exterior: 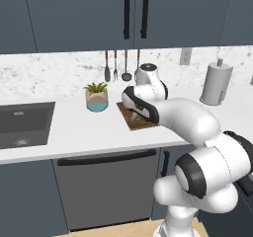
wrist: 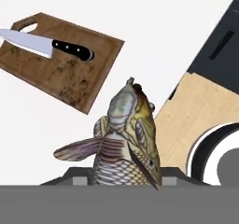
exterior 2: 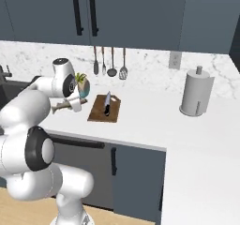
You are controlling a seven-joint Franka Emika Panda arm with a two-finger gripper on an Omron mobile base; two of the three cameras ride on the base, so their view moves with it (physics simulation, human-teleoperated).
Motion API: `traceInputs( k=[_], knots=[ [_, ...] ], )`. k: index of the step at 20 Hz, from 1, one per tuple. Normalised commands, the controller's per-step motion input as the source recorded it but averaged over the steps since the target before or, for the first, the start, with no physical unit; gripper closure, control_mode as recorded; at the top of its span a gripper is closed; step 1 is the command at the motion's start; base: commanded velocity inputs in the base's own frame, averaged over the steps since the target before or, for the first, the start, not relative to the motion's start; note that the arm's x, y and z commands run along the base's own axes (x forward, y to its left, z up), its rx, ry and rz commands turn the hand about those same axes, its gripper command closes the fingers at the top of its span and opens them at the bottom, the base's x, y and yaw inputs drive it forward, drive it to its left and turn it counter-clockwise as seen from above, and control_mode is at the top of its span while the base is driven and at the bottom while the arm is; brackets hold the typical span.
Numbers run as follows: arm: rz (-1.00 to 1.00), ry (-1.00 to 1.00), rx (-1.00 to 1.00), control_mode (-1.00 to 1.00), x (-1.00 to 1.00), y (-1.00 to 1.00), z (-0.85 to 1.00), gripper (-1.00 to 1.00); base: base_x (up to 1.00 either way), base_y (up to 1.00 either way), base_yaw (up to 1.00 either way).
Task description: Pick up the knife from the drawer and place it on the cutting board. Then place the meat from the plate to the cutting board.
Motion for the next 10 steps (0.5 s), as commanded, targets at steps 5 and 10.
traceInputs(
  k=[5,10],
  knots=[
    [0.04,0.04,0.04,-1.00,0.90,-0.54,-0.11,1.00,0.00,0.00,0.00],
    [0.18,0.11,0.00,-1.00,1.00,-0.60,-0.39,1.00,0.00,0.00,0.00]
  ],
)
